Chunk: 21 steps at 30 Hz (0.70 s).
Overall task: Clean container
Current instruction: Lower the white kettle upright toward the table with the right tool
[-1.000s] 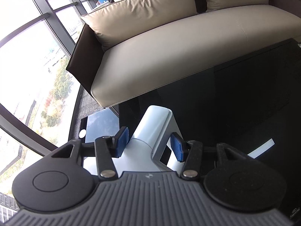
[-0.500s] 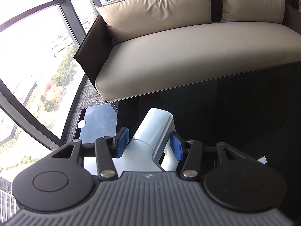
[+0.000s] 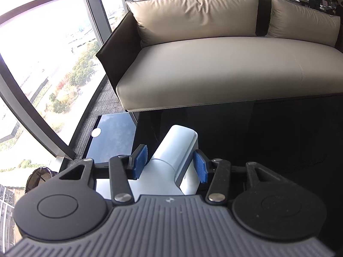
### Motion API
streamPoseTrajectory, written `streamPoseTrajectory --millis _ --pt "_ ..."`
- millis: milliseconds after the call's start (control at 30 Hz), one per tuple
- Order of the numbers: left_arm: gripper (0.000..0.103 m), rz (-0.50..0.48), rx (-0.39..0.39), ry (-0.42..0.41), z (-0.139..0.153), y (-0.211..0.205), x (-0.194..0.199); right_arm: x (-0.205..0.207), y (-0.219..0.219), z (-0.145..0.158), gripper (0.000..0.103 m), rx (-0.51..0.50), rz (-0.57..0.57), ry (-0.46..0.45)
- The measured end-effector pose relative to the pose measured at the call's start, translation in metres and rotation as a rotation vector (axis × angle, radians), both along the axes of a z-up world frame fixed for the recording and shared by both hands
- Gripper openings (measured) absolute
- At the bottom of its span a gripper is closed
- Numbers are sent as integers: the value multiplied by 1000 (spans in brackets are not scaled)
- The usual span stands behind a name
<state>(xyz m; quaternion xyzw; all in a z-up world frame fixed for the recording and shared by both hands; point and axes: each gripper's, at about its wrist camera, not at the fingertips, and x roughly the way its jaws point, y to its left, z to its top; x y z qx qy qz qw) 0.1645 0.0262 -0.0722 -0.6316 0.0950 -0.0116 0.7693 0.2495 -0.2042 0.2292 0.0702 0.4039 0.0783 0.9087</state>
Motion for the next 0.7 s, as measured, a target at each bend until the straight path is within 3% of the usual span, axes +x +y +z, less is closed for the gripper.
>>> streamPoseTrajectory --millis 333,700 --pt "24 15 15 117 -11 10 -1 -1 11 2 48 -28 62 -27" --pt "23 12 -21 109 -14 18 -6 -4 20 0 47 -43 100 -49"
